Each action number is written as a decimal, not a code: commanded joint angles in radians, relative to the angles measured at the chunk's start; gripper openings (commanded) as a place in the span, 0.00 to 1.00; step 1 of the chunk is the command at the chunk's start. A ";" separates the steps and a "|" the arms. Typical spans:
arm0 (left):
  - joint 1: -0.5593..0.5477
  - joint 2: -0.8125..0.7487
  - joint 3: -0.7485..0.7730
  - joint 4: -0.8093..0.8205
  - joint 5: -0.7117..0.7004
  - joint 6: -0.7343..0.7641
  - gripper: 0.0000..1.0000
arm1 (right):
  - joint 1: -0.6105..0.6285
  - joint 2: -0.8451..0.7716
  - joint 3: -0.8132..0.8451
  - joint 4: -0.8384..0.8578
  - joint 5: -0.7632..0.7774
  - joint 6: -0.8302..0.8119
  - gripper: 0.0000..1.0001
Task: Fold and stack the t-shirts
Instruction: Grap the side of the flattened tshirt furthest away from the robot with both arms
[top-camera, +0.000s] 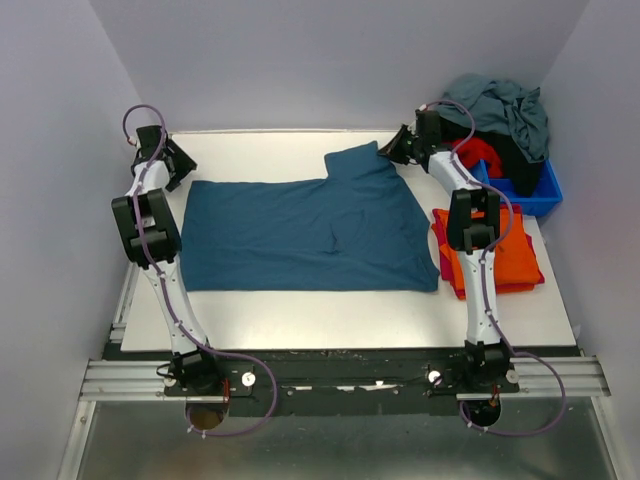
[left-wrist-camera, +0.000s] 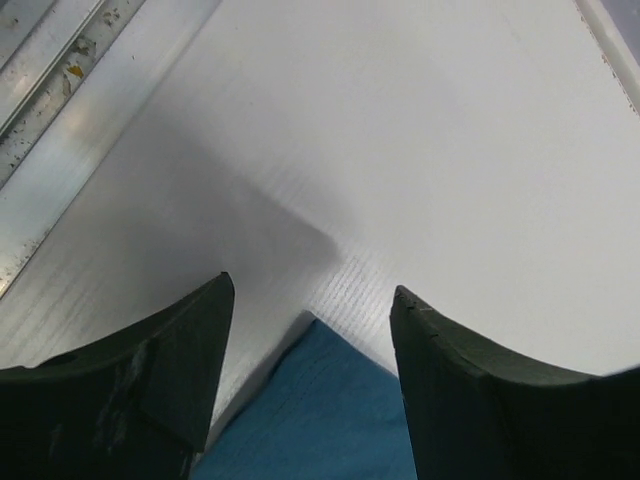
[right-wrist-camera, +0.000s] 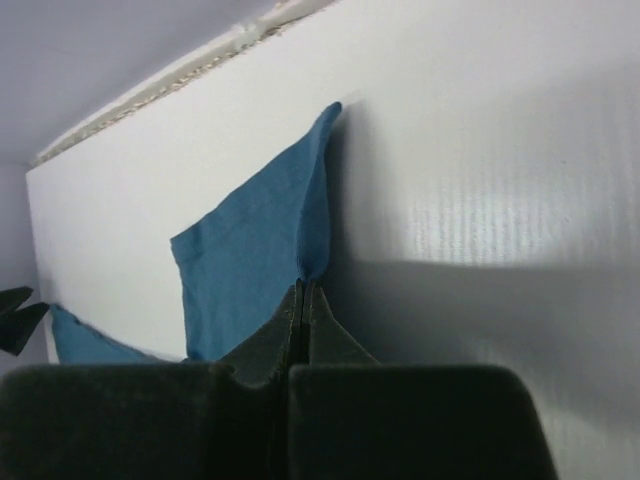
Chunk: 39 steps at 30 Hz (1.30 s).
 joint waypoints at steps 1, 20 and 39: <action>-0.016 0.056 0.067 -0.036 -0.061 0.014 0.72 | -0.008 -0.022 -0.033 0.156 -0.122 0.028 0.01; -0.046 0.090 0.144 -0.232 -0.089 0.112 0.55 | -0.033 -0.052 -0.099 0.190 -0.136 0.056 0.01; -0.085 0.171 0.291 -0.367 -0.126 0.167 0.41 | -0.042 -0.058 -0.100 0.193 -0.147 0.071 0.01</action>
